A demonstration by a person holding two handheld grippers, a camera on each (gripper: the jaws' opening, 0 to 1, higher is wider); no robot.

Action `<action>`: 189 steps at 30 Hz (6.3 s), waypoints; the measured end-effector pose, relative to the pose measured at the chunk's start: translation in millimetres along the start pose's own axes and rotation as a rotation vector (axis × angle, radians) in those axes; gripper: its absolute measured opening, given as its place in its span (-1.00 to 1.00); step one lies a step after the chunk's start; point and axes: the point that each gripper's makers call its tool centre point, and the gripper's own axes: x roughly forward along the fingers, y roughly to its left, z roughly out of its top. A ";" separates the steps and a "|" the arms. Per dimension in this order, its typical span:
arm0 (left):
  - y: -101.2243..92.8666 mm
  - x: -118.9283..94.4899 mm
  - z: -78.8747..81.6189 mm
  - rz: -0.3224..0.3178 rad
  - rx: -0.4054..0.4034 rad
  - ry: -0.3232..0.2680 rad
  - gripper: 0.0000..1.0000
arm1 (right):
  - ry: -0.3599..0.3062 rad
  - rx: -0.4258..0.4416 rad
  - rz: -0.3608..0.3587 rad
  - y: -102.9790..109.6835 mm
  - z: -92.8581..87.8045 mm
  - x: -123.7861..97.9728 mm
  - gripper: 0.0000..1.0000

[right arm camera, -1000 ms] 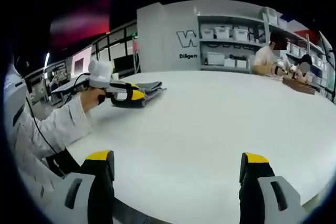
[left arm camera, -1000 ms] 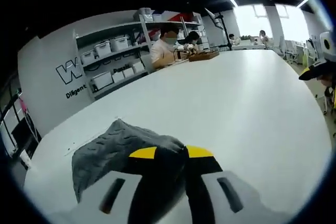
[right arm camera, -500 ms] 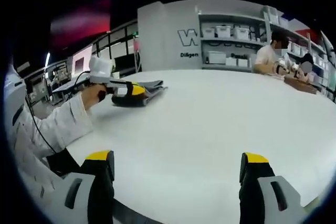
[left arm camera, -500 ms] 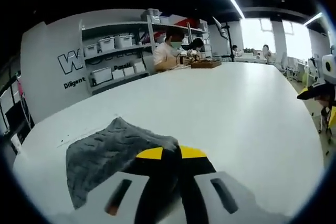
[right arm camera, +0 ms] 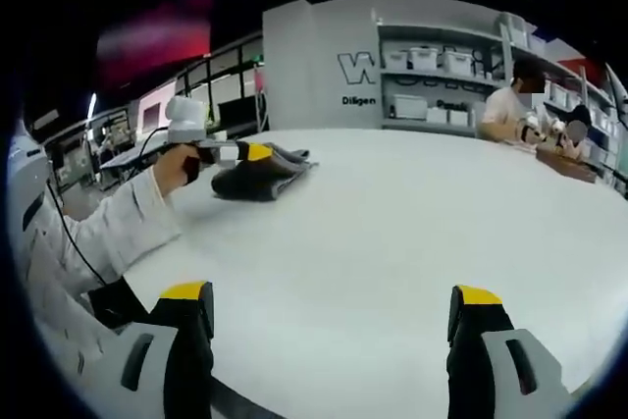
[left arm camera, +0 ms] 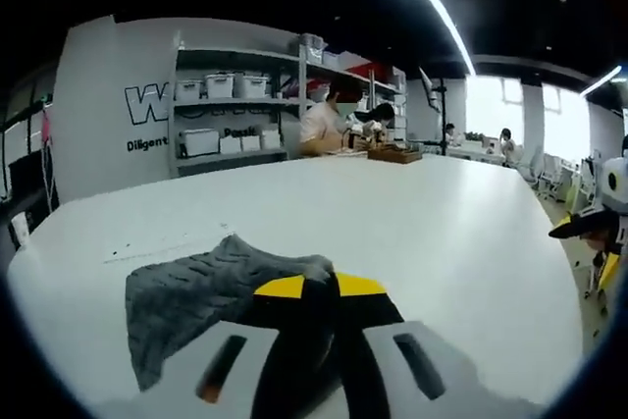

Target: Open the folded towel by lifting each exposed corner and separating the folded layers until the towel lies flat within the target outline without major curled edges

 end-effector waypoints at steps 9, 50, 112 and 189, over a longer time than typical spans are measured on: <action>23.1 -11.4 21.6 0.056 -0.091 -0.086 -0.85 | 0.007 -0.048 0.021 6.9 13.3 5.8 0.98; 156.1 -123.4 47.2 0.415 -0.172 -0.276 -0.87 | 0.060 -0.151 0.147 52.4 24.5 43.7 0.98; 226.7 -203.2 -103.6 0.687 -0.315 -0.015 -0.80 | 0.146 -0.218 0.183 84.5 15.7 58.4 0.98; 130.5 -285.2 -70.4 0.281 -0.208 0.050 0.98 | 0.105 -0.259 0.251 125.2 68.8 261.0 -0.39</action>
